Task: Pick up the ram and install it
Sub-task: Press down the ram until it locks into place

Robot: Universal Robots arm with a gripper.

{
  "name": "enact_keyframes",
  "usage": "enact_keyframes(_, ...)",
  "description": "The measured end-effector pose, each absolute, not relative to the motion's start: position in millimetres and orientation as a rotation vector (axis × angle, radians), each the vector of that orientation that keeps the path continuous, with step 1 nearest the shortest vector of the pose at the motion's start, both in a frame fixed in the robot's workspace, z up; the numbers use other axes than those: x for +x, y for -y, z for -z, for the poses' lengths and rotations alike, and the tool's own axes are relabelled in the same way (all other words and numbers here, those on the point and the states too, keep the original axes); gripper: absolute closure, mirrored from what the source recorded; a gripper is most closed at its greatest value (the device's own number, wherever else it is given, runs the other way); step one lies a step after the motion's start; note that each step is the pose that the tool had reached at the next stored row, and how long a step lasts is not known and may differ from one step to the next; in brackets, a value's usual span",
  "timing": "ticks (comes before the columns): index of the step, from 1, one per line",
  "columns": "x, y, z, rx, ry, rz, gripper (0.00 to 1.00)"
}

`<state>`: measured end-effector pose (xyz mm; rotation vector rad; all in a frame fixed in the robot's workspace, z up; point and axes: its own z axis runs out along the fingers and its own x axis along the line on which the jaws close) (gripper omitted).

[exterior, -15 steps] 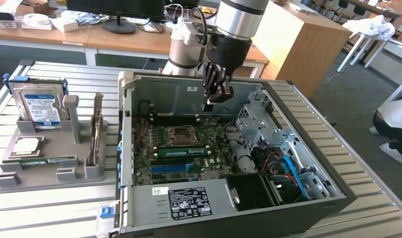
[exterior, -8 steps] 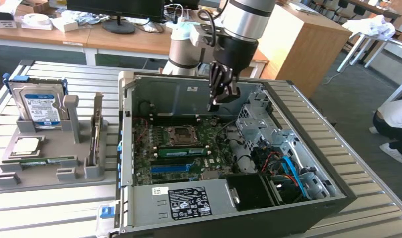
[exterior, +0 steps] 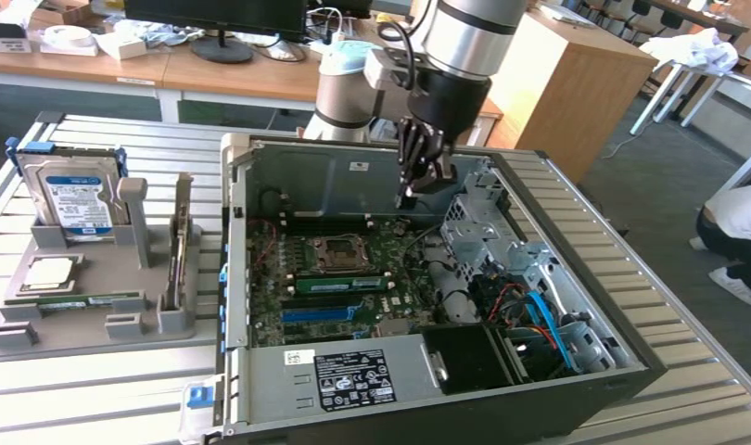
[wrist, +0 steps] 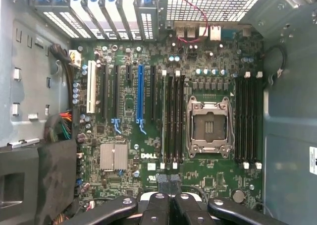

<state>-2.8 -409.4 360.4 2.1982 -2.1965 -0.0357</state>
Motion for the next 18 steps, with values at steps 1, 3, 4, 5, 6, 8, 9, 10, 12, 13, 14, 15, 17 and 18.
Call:
enact_keyframes(1,-1.9,409.4,-360.2,2.198,2.197,0.036,0.90)
enact_keyframes(3,-0.4,409.4,-359.9,2.198,2.197,0.036,0.90)
enact_keyframes(4,0.0,409.4,-359.8,2.198,2.197,0.036,0.90)
enact_keyframes(5,0.4,409.4,-359.7,2.198,2.197,0.036,0.90)
enact_keyframes(6,0.4,409.4,-359.7,2.198,2.197,0.036,0.90)
enact_keyframes(8,0.4,409.4,-359.7,2.198,2.197,0.036,0.90)
enact_keyframes(9,0.4,409.4,-359.6,2.198,2.197,0.036,0.90)
enact_keyframes(10,0.4,409.4,-359.6,2.198,2.197,0.036,0.90)
enact_keyframes(12,0.5,409.4,-359.6,2.199,2.197,0.036,0.90)
enact_keyframes(13,0.5,409.4,-359.3,2.199,2.197,0.036,0.90)
enact_keyframes(14,0.5,409.3,-358.8,2.199,2.197,0.036,0.90)
enact_keyframes(15,0.5,409.4,-358.2,2.199,2.197,0.036,0.90)
enact_keyframes(17,0.6,409.3,-356.5,2.199,2.197,0.035,0.90)
enact_keyframes(18,0.5,409.4,-355.6,2.199,2.198,0.034,0.90)
